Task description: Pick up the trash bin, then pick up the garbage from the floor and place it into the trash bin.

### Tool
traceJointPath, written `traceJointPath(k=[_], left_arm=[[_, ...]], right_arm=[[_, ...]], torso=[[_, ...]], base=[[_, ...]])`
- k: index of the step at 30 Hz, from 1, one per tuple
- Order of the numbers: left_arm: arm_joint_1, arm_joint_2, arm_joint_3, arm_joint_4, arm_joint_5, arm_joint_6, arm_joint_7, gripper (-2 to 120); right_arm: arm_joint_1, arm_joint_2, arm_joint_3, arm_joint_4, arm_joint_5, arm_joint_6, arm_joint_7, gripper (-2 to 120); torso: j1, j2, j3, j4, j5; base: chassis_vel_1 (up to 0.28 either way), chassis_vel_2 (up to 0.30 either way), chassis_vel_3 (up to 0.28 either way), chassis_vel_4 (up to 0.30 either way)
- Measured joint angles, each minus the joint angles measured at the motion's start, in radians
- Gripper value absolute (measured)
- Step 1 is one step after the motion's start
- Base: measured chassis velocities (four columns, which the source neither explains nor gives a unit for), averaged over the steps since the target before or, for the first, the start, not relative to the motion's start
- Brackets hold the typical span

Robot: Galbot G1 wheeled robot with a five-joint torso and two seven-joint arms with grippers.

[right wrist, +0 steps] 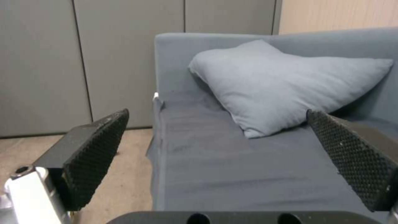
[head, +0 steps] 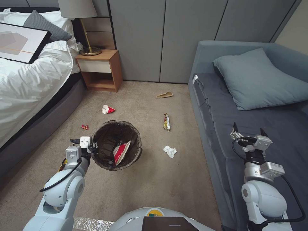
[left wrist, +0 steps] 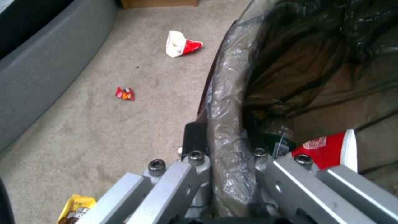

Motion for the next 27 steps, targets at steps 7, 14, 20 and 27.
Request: traceJointPath(k=[7,14,20,27], left_arm=[[0.001,-0.006,0.008,0.009,0.009,0.000,0.001,3],[0.000,-0.004,0.003,0.009,0.009,0.000,0.002,3],[-0.001,-0.004,0.001,0.013,0.009,0.000,0.002,3],[-0.002,-0.005,0.002,0.015,0.009,0.000,0.002,3]], right_arm=[[-0.001,0.004,0.000,-0.017,0.001,0.004,-0.009,100],[0.005,0.007,-0.006,-0.024,-0.001,0.006,-0.012,100],[0.006,0.011,-0.011,-0.026,-0.009,0.007,-0.012,100],[0.004,0.011,-0.011,-0.027,-0.019,0.017,-0.014,100]], torso=[[0.000,0.000,0.000,0.0001,0.0000],[0.000,0.000,0.000,0.0000,0.0000],[0.000,0.000,0.000,0.0003,-0.0002],[0.000,0.000,0.000,-0.0001,0.0000]], base=[[-0.087,0.087,0.093,-0.068],[-0.161,0.142,0.139,-0.155],[-0.164,0.182,0.180,-0.169],[-0.160,0.159,0.156,-0.159]])
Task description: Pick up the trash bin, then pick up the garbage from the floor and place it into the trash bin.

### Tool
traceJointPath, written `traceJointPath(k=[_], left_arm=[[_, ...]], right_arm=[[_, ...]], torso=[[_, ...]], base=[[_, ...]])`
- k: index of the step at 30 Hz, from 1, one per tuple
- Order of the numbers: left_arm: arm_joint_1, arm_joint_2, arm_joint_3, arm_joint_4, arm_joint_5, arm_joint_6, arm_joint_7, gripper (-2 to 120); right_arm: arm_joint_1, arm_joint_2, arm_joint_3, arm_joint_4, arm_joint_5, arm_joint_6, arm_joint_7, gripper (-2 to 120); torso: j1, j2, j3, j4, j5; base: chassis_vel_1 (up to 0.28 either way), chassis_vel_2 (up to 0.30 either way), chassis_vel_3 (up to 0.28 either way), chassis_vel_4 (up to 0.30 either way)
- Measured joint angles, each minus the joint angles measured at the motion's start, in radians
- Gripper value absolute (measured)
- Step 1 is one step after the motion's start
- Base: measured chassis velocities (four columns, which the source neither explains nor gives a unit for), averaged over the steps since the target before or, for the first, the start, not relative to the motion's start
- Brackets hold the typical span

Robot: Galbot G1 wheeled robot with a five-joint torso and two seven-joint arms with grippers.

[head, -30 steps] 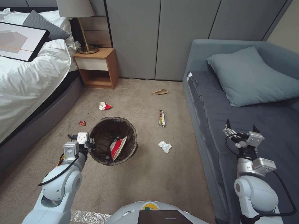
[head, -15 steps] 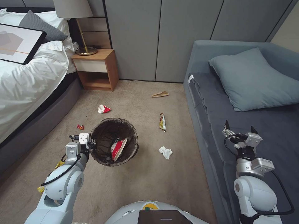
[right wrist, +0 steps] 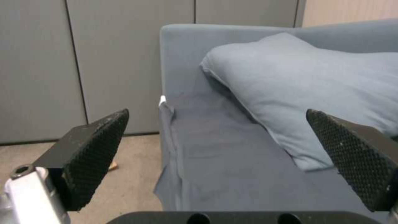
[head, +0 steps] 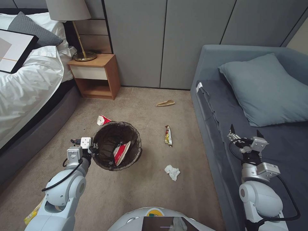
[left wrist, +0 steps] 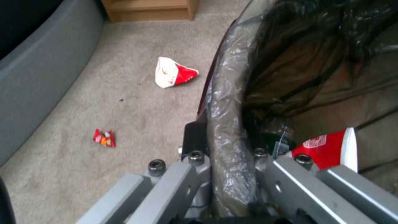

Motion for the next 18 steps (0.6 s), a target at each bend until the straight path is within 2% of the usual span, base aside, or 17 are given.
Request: traceJointPath(k=[6,7,8,9,11,12,14,15,16,18], left_arm=[[0.001,-0.003,0.000,0.002,0.000,0.000,-0.001,3],[0.002,-0.002,-0.001,0.003,0.000,0.000,0.000,3],[0.001,-0.001,-0.001,0.005,0.000,0.000,-0.001,3],[0.001,-0.001,-0.001,0.005,0.000,0.000,-0.001,3],[0.000,0.002,-0.002,0.010,0.000,0.000,-0.001,3],[0.000,0.002,-0.002,0.010,0.000,0.000,-0.001,3],[-0.002,0.003,-0.001,0.015,0.002,0.000,-0.001,3],[-0.002,0.003,-0.001,0.015,0.003,0.000,-0.001,3],[-0.002,0.003,-0.001,0.015,0.003,0.000,-0.001,3],[-0.002,0.002,0.000,0.015,0.006,0.000,-0.001,3]], right_arm=[[-0.008,-0.014,-0.008,0.013,-0.042,0.005,-0.002,100],[-0.011,-0.027,-0.020,0.032,-0.041,-0.020,0.020,100],[-0.007,-0.050,-0.044,0.053,-0.040,-0.086,0.075,100],[-0.007,-0.050,-0.044,0.053,-0.040,-0.086,0.075,100],[0.028,-0.112,-0.118,0.083,-0.004,-0.250,0.199,100],[0.028,-0.112,-0.118,0.083,-0.004,-0.250,0.199,100],[0.073,-0.185,-0.201,0.103,0.110,-0.396,0.243,100],[0.091,-0.211,-0.230,0.113,0.158,-0.449,0.254,100],[0.091,-0.211,-0.230,0.113,0.158,-0.449,0.254,100],[0.148,-0.290,-0.322,0.137,0.307,-0.594,0.307,100]], torso=[[0.000,0.000,0.000,0.0003,0.0000],[0.000,0.000,0.000,0.0000,0.0000],[0.000,0.000,0.000,-0.0002,-0.0002],[0.000,0.000,0.000,-0.0002,-0.0002],[0.000,0.000,0.000,-0.0001,0.0000],[0.000,0.000,0.000,-0.0001,0.0000],[0.000,0.000,0.000,0.0001,0.0000],[0.000,0.000,0.000,0.0005,0.0000],[0.000,0.000,0.000,0.0005,0.0000],[0.000,0.000,0.000,0.0005,0.0000]], base=[[-0.061,0.082,0.082,-0.061],[0.000,0.000,0.000,0.000],[0.000,0.000,0.000,0.000],[0.000,0.000,0.000,0.000],[0.000,0.000,0.000,0.000],[0.000,0.000,0.000,0.000],[0.000,0.000,0.000,0.000],[0.000,0.000,0.000,0.000],[0.000,0.000,0.000,0.000],[0.000,0.000,0.000,0.000]])
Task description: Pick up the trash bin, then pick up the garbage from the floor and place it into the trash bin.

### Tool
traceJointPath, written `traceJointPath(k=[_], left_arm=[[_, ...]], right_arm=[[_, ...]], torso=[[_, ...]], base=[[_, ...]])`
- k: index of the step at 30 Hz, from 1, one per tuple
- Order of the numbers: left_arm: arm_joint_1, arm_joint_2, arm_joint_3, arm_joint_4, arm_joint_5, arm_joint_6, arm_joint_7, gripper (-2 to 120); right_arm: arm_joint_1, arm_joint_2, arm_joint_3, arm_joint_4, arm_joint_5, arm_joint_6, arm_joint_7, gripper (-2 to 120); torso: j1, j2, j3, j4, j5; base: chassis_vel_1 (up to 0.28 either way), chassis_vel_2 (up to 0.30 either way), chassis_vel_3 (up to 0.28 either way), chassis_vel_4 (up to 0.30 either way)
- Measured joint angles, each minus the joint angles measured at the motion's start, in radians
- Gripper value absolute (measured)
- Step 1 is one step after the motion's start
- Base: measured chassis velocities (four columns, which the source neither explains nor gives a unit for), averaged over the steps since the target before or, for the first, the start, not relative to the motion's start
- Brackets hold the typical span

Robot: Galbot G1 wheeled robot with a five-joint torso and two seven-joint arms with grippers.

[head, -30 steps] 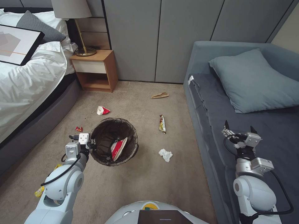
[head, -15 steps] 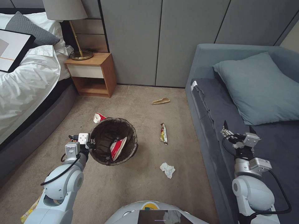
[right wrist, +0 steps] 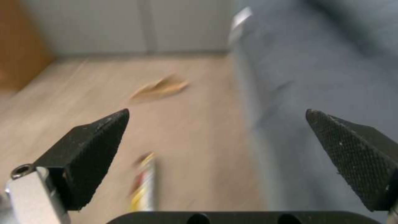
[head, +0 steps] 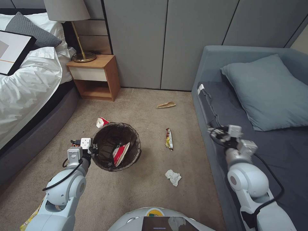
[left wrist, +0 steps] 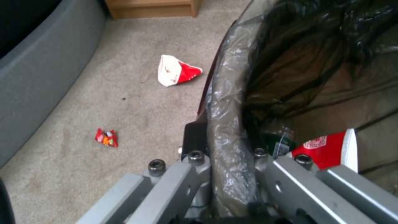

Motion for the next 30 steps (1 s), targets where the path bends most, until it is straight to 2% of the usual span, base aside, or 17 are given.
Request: traceJointPath(k=[2,5,8,11,12,13,16,17,20,30], left_arm=[[0.002,0.000,0.000,0.000,0.001,0.000,0.000,3],[0.002,0.000,0.000,0.000,0.002,0.000,-0.001,3],[0.004,0.000,0.001,0.003,0.006,0.000,-0.002,3],[0.005,-0.002,0.003,0.005,0.008,0.000,-0.003,3],[0.006,-0.004,0.007,0.005,0.011,0.000,-0.003,3],[0.006,-0.004,0.007,0.005,0.011,0.000,-0.003,3],[0.006,-0.008,0.010,0.007,0.017,0.000,-0.003,3],[0.006,-0.008,0.010,0.007,0.017,0.000,-0.003,3],[0.008,-0.009,0.006,0.007,0.017,0.000,-0.003,3],[0.000,-0.008,-0.001,0.017,0.016,0.000,-0.002,3]], right_arm=[[0.042,-0.067,-0.069,0.005,0.106,-0.081,0.018,100],[0.058,-0.096,-0.097,0.001,0.156,-0.104,0.018,100],[0.159,-0.210,-0.217,-0.094,0.313,-0.161,0.040,100],[0.184,-0.222,-0.239,-0.112,0.337,-0.166,0.047,100],[0.221,-0.237,-0.278,-0.138,0.383,-0.173,0.061,100],[0.221,-0.237,-0.278,-0.138,0.383,-0.173,0.061,100],[0.297,-0.240,-0.387,-0.212,0.437,-0.175,0.093,100],[0.297,-0.240,-0.387,-0.212,0.437,-0.175,0.093,100],[0.321,-0.205,-0.464,-0.291,0.448,-0.173,0.116,100],[0.283,-0.120,-0.532,-0.404,0.388,-0.169,0.103,100]], torso=[[0.000,0.000,0.000,-0.0002,0.0000],[0.000,0.000,0.000,-0.0001,-0.0001],[0.000,0.000,0.000,-0.0005,0.0001],[0.000,0.000,0.000,-0.0005,0.0001],[0.000,0.000,0.000,-0.0003,-0.0001],[0.000,0.000,0.000,-0.0003,-0.0001],[0.000,0.000,0.000,-0.0003,-0.0001],[0.000,0.000,0.000,-0.0003,-0.0001],[0.000,0.000,0.000,-0.0003,0.0000],[0.000,0.000,0.000,-0.0005,-0.0001]], base=[[0.000,0.000,0.000,0.000],[0.000,0.000,0.000,0.000],[0.000,0.000,0.000,0.000],[0.000,0.000,0.000,0.000],[0.000,0.000,0.000,0.000],[0.000,0.000,0.000,0.000],[0.000,0.000,0.000,0.000],[0.000,0.000,0.000,0.000],[0.000,0.000,0.000,0.000],[0.000,0.000,0.000,0.000]])
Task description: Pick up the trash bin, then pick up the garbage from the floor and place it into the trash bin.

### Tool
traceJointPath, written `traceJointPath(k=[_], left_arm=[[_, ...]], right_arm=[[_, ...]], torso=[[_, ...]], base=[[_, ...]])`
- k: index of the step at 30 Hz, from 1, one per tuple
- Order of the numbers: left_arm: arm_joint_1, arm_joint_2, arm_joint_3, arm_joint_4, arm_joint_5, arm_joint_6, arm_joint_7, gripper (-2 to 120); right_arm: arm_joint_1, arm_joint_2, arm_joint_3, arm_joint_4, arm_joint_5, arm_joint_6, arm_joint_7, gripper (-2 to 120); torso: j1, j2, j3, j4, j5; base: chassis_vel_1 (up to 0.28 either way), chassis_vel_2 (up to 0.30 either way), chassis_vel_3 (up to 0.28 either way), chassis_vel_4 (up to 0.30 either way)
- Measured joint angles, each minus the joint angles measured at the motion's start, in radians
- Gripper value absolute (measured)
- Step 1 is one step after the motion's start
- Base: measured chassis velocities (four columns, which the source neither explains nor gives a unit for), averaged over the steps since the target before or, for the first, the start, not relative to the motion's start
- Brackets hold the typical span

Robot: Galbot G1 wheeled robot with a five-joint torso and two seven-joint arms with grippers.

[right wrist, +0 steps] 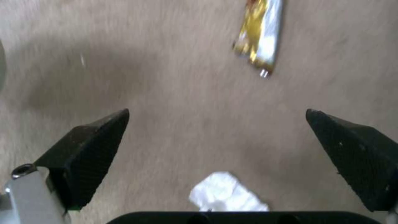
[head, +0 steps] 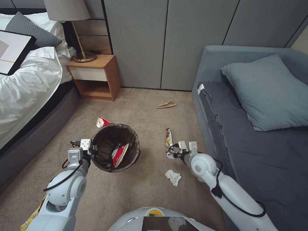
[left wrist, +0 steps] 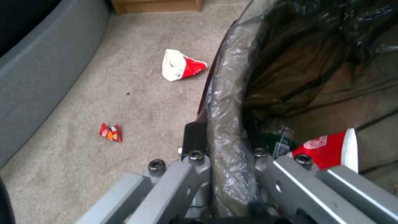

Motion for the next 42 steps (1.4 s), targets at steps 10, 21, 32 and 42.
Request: traceJointPath(k=[10,21,32,42], left_arm=[[-0.008,0.000,0.003,0.017,-0.002,0.000,0.003,3],[-0.013,-0.001,0.003,0.028,-0.004,0.000,0.006,3],[-0.013,-0.003,-0.001,0.032,-0.007,0.000,0.009,3],[-0.014,-0.001,0.001,0.034,-0.007,0.000,0.010,3]], right_arm=[[-0.060,0.085,-0.009,-0.085,-0.085,0.003,-0.049,100],[-0.107,0.126,0.006,-0.148,-0.142,0.003,-0.064,100],[-0.111,0.121,0.045,-0.230,-0.195,0.011,-0.087,100],[-0.085,0.138,0.038,-0.295,-0.234,0.026,-0.108,100]], torso=[[0.000,0.000,0.000,0.0002,-0.0001],[0.000,0.000,0.000,0.0001,0.0000],[0.000,0.000,0.000,0.0001,0.0001],[0.000,0.000,0.000,0.0001,0.0001]], base=[[0.000,0.000,0.000,0.000],[0.000,0.000,0.000,0.000],[0.000,0.000,0.000,0.000],[0.000,0.000,0.000,0.000]])
